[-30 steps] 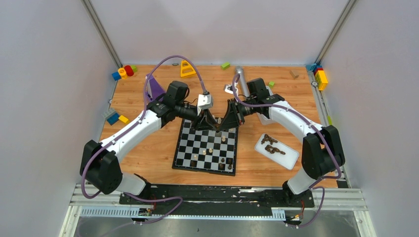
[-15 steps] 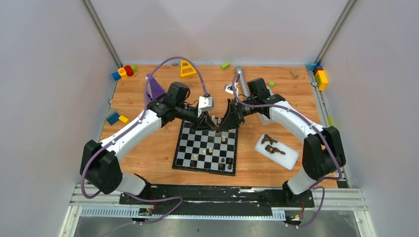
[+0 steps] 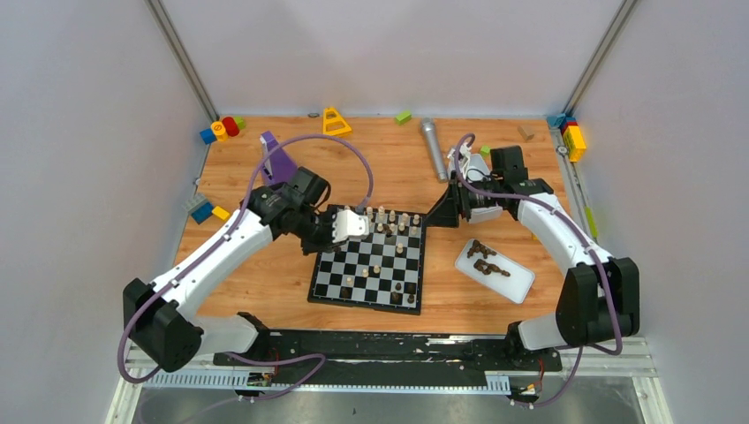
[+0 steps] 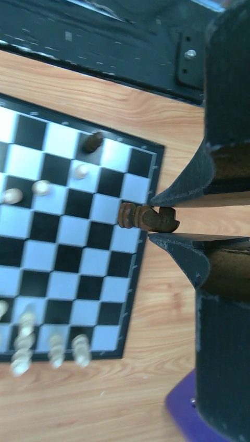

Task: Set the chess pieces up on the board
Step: Place the chess piece on the chessboard.

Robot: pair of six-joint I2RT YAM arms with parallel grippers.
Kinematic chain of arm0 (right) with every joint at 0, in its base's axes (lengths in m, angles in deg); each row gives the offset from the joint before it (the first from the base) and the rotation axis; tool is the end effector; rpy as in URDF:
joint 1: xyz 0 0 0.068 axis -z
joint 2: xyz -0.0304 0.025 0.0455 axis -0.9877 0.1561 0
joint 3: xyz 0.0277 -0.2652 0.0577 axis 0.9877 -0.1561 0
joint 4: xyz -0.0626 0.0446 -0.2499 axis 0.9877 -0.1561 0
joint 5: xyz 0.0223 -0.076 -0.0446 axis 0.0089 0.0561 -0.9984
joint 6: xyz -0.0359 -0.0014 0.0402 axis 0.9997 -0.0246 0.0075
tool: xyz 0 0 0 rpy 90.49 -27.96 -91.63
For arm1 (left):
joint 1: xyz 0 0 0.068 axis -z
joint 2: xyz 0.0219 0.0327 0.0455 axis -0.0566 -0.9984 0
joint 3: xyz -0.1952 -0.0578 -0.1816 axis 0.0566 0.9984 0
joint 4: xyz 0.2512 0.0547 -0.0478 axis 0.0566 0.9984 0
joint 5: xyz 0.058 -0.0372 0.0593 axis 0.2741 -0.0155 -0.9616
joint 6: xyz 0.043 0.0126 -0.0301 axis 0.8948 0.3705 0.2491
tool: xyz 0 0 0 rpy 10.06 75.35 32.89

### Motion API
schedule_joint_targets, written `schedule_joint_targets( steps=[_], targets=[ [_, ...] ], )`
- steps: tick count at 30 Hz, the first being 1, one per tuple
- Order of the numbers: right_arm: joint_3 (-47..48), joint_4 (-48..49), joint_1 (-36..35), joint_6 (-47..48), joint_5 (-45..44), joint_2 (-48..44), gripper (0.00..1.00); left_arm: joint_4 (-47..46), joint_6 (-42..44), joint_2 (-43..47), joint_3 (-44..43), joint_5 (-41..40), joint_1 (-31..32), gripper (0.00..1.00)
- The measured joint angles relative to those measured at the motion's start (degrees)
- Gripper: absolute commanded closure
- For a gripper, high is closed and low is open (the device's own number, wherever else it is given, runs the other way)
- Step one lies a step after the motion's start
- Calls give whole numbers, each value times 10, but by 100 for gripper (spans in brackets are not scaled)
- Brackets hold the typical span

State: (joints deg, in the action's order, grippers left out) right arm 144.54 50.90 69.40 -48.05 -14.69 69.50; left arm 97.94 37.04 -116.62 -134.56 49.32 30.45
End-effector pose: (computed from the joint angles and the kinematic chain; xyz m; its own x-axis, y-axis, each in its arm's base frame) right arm 0.2767 0.0906 0.2758 -0.6246 -0.2008 -0.7547 -0.7795 0.2200 0.5865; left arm 0.1920 -0.1456 0.3013 -0.0394 0.8200 -0.5710 0.9940 0.0904 0.0611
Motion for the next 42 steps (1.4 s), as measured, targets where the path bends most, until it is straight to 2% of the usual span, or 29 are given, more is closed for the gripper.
schedule_joint_targets(
  steps=[8,16,24,42],
  targets=[
    [-21,-11,14,20,-29,-37,44,54,-34,6,58,-168,112,92],
    [-23,-12,30,31,-38,-40,44,58,-96,-70,64,-255,172,92],
    [-23,-16,34,41,-42,-40,44,48,-136,-129,64,-269,206,91],
    [-23,-29,36,55,-42,-40,44,38,-164,-185,58,-258,229,86]
  ],
)
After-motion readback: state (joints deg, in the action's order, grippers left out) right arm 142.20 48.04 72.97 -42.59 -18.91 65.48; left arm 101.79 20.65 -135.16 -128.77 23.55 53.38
